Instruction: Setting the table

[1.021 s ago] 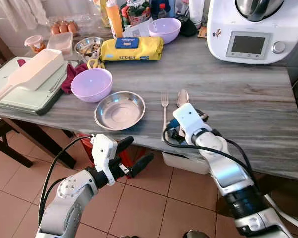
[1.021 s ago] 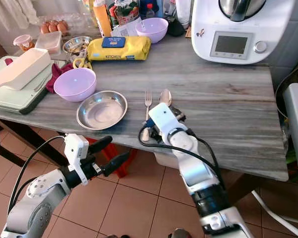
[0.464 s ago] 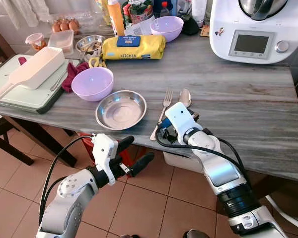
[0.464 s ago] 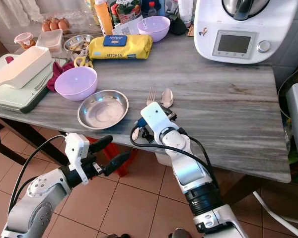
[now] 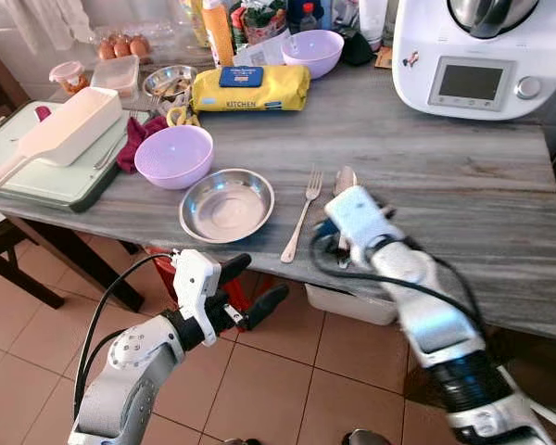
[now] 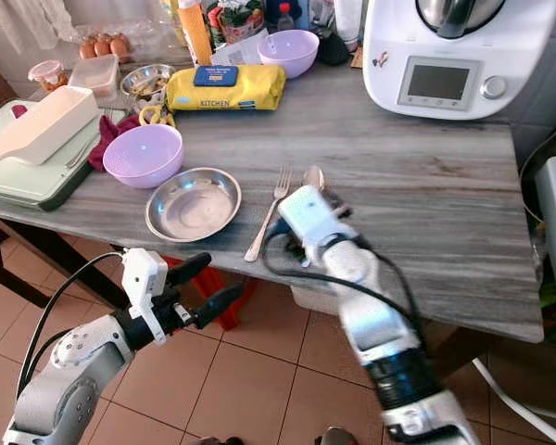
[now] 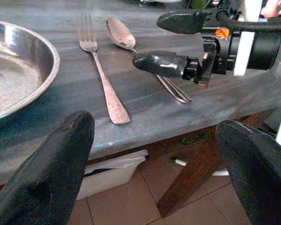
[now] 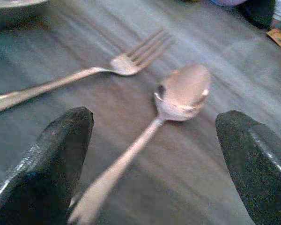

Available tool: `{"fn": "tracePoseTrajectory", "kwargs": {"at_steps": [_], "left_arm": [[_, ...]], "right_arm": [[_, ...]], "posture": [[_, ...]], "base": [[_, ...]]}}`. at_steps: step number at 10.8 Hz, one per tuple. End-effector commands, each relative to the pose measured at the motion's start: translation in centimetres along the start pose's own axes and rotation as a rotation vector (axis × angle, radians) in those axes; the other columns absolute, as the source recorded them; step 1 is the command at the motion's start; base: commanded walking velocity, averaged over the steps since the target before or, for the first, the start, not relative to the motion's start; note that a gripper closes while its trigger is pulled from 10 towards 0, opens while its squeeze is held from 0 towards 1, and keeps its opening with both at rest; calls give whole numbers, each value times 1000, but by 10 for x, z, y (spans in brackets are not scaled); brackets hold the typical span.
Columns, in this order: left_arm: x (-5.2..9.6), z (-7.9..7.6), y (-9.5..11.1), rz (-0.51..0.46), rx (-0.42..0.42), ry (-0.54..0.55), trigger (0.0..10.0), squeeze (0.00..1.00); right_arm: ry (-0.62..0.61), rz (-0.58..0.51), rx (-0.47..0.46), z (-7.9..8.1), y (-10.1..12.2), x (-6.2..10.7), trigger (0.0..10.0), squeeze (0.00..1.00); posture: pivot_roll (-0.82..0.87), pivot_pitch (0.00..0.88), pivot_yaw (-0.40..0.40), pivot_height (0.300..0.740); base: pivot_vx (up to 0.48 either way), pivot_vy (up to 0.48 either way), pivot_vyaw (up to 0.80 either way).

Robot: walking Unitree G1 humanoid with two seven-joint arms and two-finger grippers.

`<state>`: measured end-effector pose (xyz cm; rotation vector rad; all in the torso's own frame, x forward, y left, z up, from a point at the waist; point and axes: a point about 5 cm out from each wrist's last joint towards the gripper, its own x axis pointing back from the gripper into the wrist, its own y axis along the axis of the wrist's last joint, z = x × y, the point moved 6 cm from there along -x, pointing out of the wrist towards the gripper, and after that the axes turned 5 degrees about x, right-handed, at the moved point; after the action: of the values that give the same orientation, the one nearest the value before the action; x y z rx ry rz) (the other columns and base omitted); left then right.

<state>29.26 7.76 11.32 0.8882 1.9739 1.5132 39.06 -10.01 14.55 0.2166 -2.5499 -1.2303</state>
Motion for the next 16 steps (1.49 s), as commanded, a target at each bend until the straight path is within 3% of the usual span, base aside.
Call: {"fn": "tracePoseTrajectory", "kwargs": {"at_steps": [1,4,7,16], "left_arm": [[1,2,-1,11,-14,6,10000,0],[0,1,-1,14,-12,-1,10000,0],[1,-1,-1,14,-10,-1,10000,0],[4,-5,1,8,-13,-3,10000,0]], "right_arm": [[-14,-18,-7,-2,6,2,10000,0],[-40,9,-46,-11,-1,-7,10000,0],[-51,-3,-54,-19,7,-22,10000,0],[-48,36,-110,-16,-6,-40,10000,0]], "posture": [[-97,137,136,740],[-99,145,140,740],[-86,153,132,740],[-76,162,126,740]], "base": [[0,0,0],[0,0,0],[0,0,0],[0,0,0]]}}
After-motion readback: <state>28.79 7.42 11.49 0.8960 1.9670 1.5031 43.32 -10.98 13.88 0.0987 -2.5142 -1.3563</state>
